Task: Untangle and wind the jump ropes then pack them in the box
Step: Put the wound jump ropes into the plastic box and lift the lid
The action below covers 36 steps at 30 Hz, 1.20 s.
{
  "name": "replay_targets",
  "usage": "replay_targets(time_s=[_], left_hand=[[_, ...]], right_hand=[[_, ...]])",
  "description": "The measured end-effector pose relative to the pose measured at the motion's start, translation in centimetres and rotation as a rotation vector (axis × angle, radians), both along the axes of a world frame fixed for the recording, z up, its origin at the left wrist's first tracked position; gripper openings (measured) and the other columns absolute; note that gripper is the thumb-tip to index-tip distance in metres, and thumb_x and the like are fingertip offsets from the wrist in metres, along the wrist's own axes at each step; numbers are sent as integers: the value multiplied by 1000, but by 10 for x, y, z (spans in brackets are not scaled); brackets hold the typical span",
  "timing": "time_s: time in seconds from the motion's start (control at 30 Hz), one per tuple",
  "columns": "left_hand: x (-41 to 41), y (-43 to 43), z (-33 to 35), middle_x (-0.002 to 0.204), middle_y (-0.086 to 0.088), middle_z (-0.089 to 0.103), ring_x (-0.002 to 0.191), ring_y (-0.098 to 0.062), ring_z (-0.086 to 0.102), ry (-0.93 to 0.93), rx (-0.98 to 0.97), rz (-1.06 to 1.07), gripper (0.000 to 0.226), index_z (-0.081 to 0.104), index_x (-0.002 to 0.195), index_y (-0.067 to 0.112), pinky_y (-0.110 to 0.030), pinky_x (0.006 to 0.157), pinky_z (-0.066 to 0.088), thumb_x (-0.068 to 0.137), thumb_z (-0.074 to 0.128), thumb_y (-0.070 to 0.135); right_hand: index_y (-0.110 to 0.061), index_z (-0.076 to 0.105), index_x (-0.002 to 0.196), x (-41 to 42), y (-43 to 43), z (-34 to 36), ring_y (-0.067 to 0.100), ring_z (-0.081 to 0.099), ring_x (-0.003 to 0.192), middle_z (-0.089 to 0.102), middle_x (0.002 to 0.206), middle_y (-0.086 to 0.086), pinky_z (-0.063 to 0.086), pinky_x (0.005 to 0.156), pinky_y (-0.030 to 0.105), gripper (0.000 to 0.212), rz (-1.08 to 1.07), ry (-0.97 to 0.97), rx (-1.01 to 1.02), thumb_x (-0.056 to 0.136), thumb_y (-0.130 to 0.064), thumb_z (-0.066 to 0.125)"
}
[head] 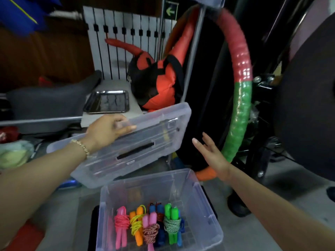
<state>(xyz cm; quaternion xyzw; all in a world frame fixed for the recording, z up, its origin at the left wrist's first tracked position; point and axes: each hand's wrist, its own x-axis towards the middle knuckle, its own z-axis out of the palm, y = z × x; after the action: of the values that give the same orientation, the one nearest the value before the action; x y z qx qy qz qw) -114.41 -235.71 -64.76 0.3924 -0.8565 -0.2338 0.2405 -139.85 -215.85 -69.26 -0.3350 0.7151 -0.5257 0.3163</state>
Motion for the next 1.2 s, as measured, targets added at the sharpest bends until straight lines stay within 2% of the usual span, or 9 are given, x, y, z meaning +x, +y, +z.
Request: replay_targets(time_s=[0.1,0.23,0.47,0.67,0.77,0.87,1.0,1.1,1.2], left_hand=[[7,11,27,87,8,70,84,-12,63,124,35,-48,57,69,83,29,-35,81,49,64,55,81],[4,25,63,89,0,71,81,-6,61,176,150,-154,41,72,83,14,-11,74,41,75,65,54],[9,28,72,100,15,67,99,-8,59,-52,498,-152,61,71,106,27,-26,100,41,67,53,70],[-4,30,17,66,7,57,64,-7,50,-62,502,-90,50,69,80,11,-18,71,39,77,60,61],[-16,29,-27,66,9,57,66,-5,52,106,437,21,38,70,99,10,-14,67,41,79,70,43],[-16,33,-81,109,2,63,107,-19,58,52,420,66,65,55,125,21,-34,97,47,71,67,56],[7,57,-158,155,-7,25,141,-27,28,-210,405,144,90,18,150,21,-39,115,25,80,56,62],[35,73,-216,159,-5,-17,147,-27,-9,-465,434,249,104,-16,149,23,-46,119,5,81,46,71],[47,85,-246,157,-8,-23,145,-29,-16,-392,501,317,117,-26,145,25,-50,118,4,71,48,77]], right_hand=[[-32,21,148,9,8,11,13,23,141,24,154,-3,22,109,28,87,3,-1,19,75,-60,59],[-33,20,148,16,20,30,11,24,140,23,153,-10,21,109,28,98,-24,-14,-13,64,-70,55],[-33,35,141,6,45,44,1,37,121,41,132,-18,27,103,23,61,-17,107,-51,86,-47,56],[-36,61,100,9,69,-9,4,61,95,67,99,-12,43,72,15,15,-71,120,25,88,-43,57],[-31,66,95,13,72,-44,5,64,86,70,88,-9,45,67,17,15,-178,80,34,88,-43,59],[-21,68,88,10,65,-77,11,62,69,69,77,-2,46,60,23,26,-234,-19,107,85,-46,62],[-9,68,91,-8,58,-119,25,61,72,67,79,11,44,66,33,40,-304,52,321,88,-47,57],[-2,65,104,-22,55,-148,34,62,97,67,100,17,40,73,28,58,-278,123,476,88,-56,51],[-4,64,106,-29,51,-170,33,62,101,67,105,18,38,72,27,56,-269,223,537,90,-55,47]])
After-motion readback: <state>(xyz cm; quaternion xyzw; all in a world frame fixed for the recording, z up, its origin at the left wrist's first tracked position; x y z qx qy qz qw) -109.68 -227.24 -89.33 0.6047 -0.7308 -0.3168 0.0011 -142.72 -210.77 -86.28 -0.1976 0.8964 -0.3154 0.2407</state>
